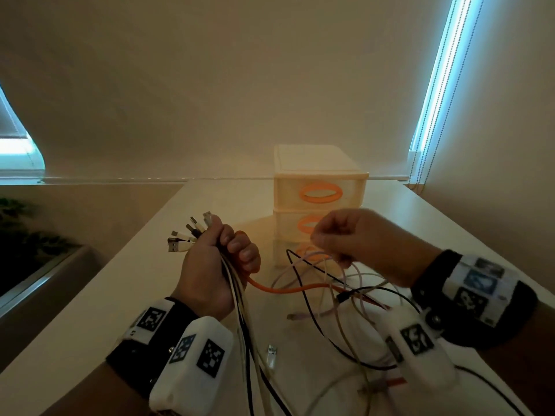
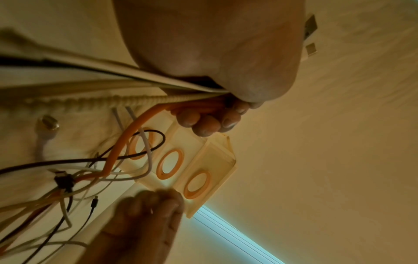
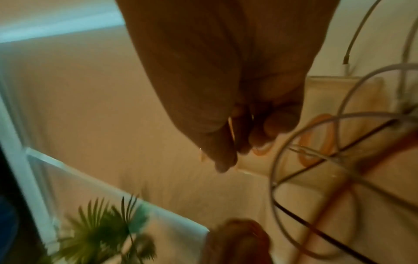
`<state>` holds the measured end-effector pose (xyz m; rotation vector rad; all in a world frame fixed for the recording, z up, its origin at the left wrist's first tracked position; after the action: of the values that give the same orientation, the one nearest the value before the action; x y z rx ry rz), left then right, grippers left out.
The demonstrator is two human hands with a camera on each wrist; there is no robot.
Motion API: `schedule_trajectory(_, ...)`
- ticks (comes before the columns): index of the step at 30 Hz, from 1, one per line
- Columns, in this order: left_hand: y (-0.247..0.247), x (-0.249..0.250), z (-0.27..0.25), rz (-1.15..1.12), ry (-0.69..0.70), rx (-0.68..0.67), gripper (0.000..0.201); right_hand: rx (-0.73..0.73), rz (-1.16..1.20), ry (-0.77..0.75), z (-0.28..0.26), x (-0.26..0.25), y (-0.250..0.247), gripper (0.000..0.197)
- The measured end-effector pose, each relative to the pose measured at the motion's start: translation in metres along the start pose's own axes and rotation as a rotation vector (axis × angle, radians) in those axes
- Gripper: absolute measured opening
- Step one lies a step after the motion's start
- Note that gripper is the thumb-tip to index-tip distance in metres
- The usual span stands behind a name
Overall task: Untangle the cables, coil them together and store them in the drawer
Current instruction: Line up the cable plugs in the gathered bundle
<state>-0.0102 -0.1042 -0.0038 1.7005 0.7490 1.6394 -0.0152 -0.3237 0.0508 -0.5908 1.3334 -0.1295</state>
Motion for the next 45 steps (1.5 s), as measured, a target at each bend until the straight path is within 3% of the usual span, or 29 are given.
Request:
schedule_trajectory(4,0.005,0.003,-0.003,-0.121,-0.044,-0.025,0.05,-0.114,-0.289,-0.173,-0.013,0.013,0.042,0.02)
schedule_trajectory(8,0.006,0.01,-0.005,-0.179,-0.076,-0.088,0.048,-0.217,-0.272,-0.18,-0.016,0.022,0.059,0.013)
schedule_trajectory(12,0.009,0.014,-0.006,-0.162,-0.147,-0.233,0.047,-0.077,-0.44,-0.171,-0.015,0.031,0.032,0.014)
schedule_trajectory(15,0.014,0.017,-0.008,-0.135,-0.232,-0.46,0.052,0.043,-0.487,-0.075,-0.009,0.047,0.013,0.023)
schedule_trajectory(17,0.018,0.015,-0.014,-0.012,-0.28,-0.546,0.051,0.153,-0.459,-0.047,-0.006,0.045,0.006,0.028)
schedule_trajectory(23,0.026,-0.03,-0.031,0.518,-0.377,-0.593,0.046,0.412,-0.388,-0.255,-0.011,0.004,0.021,0.022)
schedule_trajectory(26,0.03,-0.033,-0.028,0.383,-0.295,-0.471,0.048,0.291,-0.272,-0.351,-0.019,-0.015,0.033,0.011)
schedule_trajectory(30,0.028,-0.022,-0.021,0.206,-0.147,-0.326,0.052,0.138,-0.539,-0.5,-0.022,-0.012,0.046,0.013)
schedule_trajectory(35,0.016,-0.007,-0.009,-0.057,-0.041,-0.048,0.055,-0.089,-0.471,-0.327,-0.016,0.024,0.04,0.026)
schedule_trajectory(39,0.01,-0.005,-0.005,-0.087,-0.052,-0.036,0.054,-0.219,-0.539,-0.204,-0.013,0.047,0.028,0.028)
schedule_trajectory(42,0.01,-0.003,-0.003,-0.081,-0.054,-0.069,0.051,-0.2,-0.53,-0.195,-0.012,0.056,0.013,0.028)
schedule_trajectory(45,0.008,0.006,-0.002,-0.083,-0.005,-0.072,0.051,-0.029,-0.509,-0.262,-0.011,0.051,-0.003,0.035)
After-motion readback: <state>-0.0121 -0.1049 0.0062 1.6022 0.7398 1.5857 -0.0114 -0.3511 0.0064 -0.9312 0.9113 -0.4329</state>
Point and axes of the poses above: each hand's wrist, its own z-axis towards the middle knuckle, its own y-axis out of the palm, x = y × z, the point moved 4 cm from there along z, towards the middle knuckle
